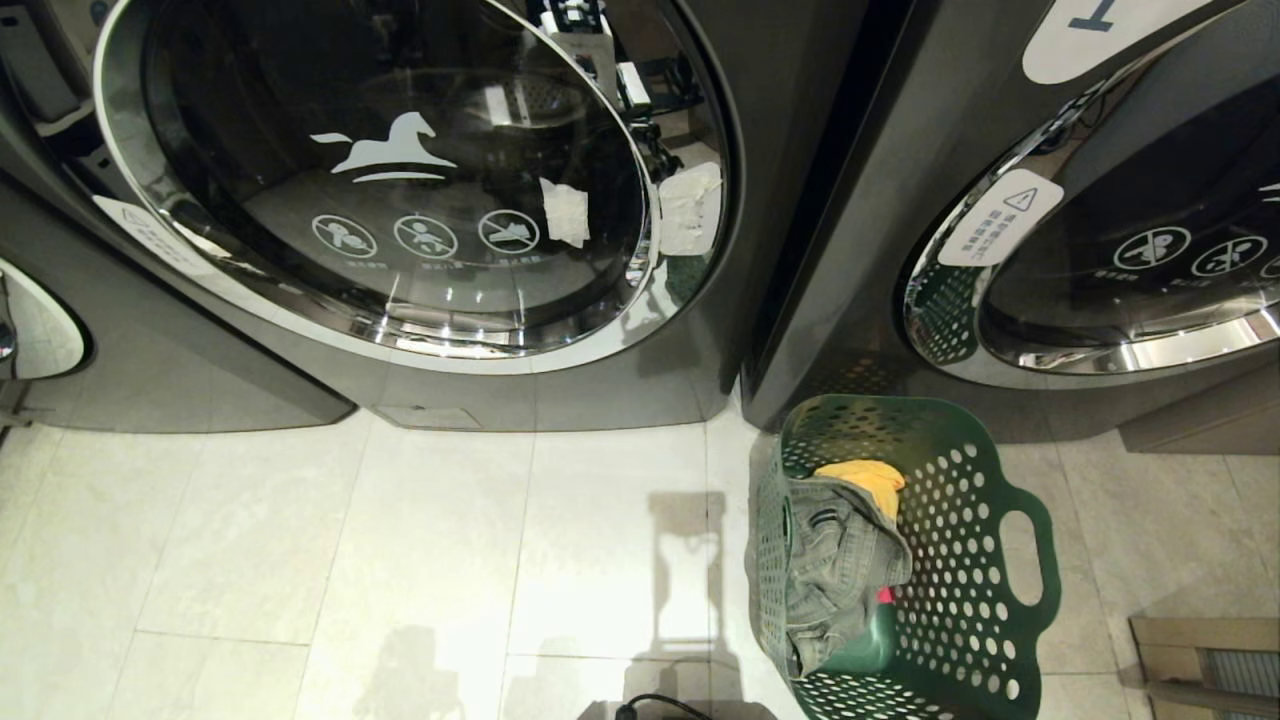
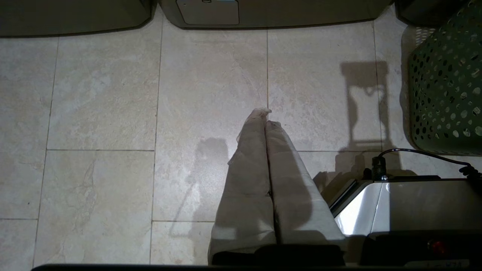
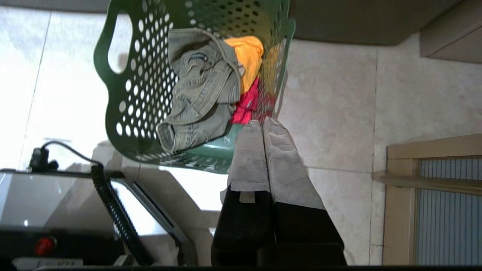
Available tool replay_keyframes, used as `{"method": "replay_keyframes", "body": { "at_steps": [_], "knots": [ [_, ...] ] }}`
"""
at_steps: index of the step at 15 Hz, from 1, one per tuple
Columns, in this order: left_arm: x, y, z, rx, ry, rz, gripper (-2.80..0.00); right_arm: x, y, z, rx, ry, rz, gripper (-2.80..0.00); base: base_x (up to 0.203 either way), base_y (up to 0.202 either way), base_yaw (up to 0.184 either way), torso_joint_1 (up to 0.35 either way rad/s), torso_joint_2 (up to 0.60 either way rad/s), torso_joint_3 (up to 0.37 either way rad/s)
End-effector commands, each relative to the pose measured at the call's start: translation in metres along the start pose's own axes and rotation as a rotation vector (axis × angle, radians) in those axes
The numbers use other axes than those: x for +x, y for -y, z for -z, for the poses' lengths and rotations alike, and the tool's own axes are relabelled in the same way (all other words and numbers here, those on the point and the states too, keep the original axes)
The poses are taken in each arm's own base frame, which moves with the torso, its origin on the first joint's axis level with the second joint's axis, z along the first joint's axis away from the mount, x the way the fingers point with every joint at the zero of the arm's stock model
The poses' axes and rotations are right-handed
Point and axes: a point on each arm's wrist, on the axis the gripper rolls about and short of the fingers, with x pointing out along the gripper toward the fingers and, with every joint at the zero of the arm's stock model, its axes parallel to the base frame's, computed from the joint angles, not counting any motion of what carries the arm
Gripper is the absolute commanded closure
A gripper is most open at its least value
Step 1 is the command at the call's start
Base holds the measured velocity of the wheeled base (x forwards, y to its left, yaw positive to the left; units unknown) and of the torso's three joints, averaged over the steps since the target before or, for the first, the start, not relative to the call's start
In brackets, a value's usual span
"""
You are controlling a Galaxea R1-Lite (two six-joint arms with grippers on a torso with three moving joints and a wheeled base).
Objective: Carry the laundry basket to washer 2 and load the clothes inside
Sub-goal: Open the lid of the washing machine
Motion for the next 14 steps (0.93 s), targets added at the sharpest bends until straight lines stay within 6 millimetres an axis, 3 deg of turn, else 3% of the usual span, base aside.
{"method": "replay_keyframes", "body": {
  "at_steps": [1,14],
  "knots": [
    [0.0003,0.0000,-0.0001,-0.002,-0.005,-0.001,0.00,-0.0029,-0.0002,0.0023,0.005,0.040,0.005,0.00,0.000,0.000,0.000,0.000,0.00,0.000],
    [0.0005,0.0000,0.0005,-0.001,-0.008,0.000,0.00,-0.0027,-0.0002,0.0026,0.002,0.037,0.006,0.00,0.000,0.000,0.000,0.000,0.00,0.000]
  ]
}}
